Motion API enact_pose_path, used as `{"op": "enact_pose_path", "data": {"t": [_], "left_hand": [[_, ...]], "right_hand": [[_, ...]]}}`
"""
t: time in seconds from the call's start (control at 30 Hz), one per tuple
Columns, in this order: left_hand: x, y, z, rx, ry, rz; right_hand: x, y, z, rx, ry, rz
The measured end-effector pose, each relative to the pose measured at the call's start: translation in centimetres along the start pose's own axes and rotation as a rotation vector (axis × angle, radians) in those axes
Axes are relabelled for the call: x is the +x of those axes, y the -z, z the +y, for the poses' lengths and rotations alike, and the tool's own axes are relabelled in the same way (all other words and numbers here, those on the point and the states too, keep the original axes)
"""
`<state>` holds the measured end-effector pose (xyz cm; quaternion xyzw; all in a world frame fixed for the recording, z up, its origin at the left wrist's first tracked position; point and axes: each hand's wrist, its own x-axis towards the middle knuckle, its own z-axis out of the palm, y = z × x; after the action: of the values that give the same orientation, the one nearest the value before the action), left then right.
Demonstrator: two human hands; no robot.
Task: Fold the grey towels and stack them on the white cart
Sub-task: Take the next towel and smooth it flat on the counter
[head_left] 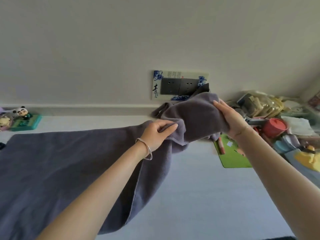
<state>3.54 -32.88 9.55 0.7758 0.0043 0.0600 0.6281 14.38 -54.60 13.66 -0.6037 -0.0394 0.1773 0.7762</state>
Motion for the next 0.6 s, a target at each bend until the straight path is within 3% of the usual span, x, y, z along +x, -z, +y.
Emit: {"op": "enact_pose_path", "data": {"t": [0.17,0.33,0.4,0.5,0.6], "left_hand": [[-1.5,-5.8,0.5,0.054,0.05,-0.454],[-4.2,-11.7,-3.8,0.46,0.14,-0.983],[-4.4,-13.0,-5.6,0.546,0.183,-0.964],[-3.0,-13.8,-8.0,0.494,0.207,-0.651],[-1.4,-13.4,-9.0,0.441,0.19,-0.405]], "right_hand": [[-5.5,6.5,-1.8,-0.159,-0.093,-0.083],[-9.0,14.2,3.5,-0.468,-0.587,-0.161],[-9.4,16.4,6.1,-0.607,-0.712,-0.182],[-9.3,18.5,8.5,-0.9,-0.766,-0.129],[-8.6,18.5,9.4,-1.0,-0.734,-0.125]]}}
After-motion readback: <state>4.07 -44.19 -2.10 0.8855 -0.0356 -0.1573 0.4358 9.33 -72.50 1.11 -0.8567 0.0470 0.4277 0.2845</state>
